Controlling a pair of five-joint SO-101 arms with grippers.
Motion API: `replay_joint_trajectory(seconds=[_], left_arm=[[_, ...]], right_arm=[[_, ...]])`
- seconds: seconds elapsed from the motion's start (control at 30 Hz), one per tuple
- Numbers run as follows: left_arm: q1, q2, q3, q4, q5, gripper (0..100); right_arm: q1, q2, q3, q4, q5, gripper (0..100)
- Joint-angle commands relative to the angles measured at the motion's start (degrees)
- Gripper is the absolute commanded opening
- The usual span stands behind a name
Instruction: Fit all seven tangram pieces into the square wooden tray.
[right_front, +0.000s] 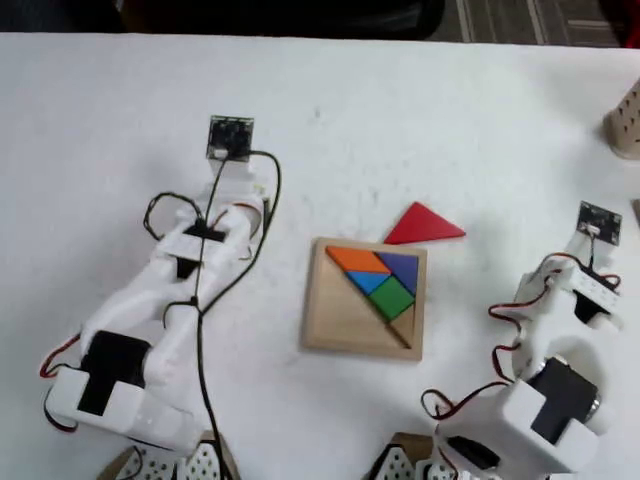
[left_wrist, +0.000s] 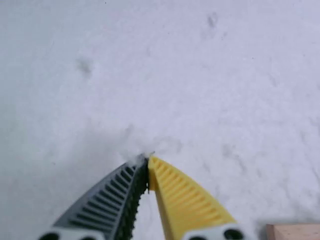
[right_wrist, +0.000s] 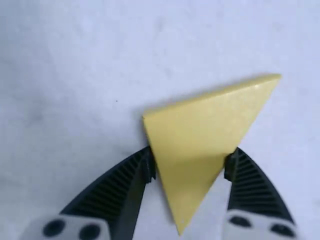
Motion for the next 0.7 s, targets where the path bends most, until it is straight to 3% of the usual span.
replay_joint_trajectory(seconds=[0.0,0.17,0.5,0.57,0.67], left_arm=[[-0.84,-0.31,-1.67,-1.58,-0.53,3],[-0.84,-0.4,-1.67,-1.58,-0.53,3],[-0.92,-0.4,-1.67,-1.58,-0.53,3],[-0.92,-0.4,-1.67,-1.58,-0.53,3],[-0.92,-0.4,-1.67,-1.58,-0.53,3]], right_arm=[[-3.82,-0.75,-1.41,-0.92,0.44,20.1],[-6.11,-3.56,-2.64,2.15,0.62,20.3],[-11.3,-14.73,-3.25,15.69,14.77,31.7],[-10.86,-17.1,-3.25,15.69,11.34,31.7],[-8.4,-19.21,-3.16,14.29,-5.63,31.8]])
